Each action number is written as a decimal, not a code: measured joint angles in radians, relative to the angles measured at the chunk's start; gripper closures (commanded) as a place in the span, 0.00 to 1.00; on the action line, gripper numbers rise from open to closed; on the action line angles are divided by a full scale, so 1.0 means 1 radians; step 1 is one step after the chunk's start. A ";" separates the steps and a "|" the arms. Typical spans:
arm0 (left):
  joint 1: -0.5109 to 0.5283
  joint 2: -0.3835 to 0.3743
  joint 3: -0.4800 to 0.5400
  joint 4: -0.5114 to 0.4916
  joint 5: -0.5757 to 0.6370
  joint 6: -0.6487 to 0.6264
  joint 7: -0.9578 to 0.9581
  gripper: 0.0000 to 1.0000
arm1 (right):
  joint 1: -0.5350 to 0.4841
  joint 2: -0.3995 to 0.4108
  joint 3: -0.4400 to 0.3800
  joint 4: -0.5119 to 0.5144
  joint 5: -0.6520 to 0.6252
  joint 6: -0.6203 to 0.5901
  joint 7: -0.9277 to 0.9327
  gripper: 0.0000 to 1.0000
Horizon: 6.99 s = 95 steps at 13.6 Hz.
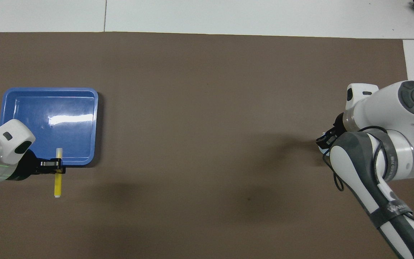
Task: Right arm passes pens to left for tray arrangement
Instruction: 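Lower the yellow pen into the blue tray with the left gripper, then grasp the green pen in the cup with the right gripper, then carry the green pen toward the left gripper while the left gripper approaches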
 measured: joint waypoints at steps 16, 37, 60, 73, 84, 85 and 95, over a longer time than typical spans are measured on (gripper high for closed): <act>0.000 0.357 0.000 0.080 0.081 0.337 0.011 1.00 | -0.061 0.000 0.002 -0.039 0.000 0.009 0.025 0.43; 0.011 0.492 -0.008 0.141 0.153 0.441 0.010 0.27 | -0.152 -0.023 0.003 0.009 0.000 -0.105 -0.059 0.12; -0.024 0.371 -0.033 0.383 0.062 0.057 -0.204 0.02 | -0.180 -0.017 0.000 -0.049 0.000 -0.029 -0.108 0.51; -0.073 0.369 -0.035 0.381 0.060 0.053 -0.265 0.00 | -0.192 -0.028 0.004 -0.055 -0.001 -0.040 -0.109 1.00; -0.081 0.328 -0.035 0.382 -0.050 0.014 -0.393 0.00 | -0.131 -0.052 0.032 0.283 0.018 -0.468 -0.109 1.00; -0.082 0.321 -0.036 0.382 -0.058 0.014 -0.450 0.00 | -0.130 -0.054 0.039 0.310 0.018 -0.489 -0.109 1.00; -0.104 0.281 -0.037 0.381 -0.154 0.014 -0.644 0.00 | -0.126 -0.053 0.173 0.435 0.405 -0.540 0.270 1.00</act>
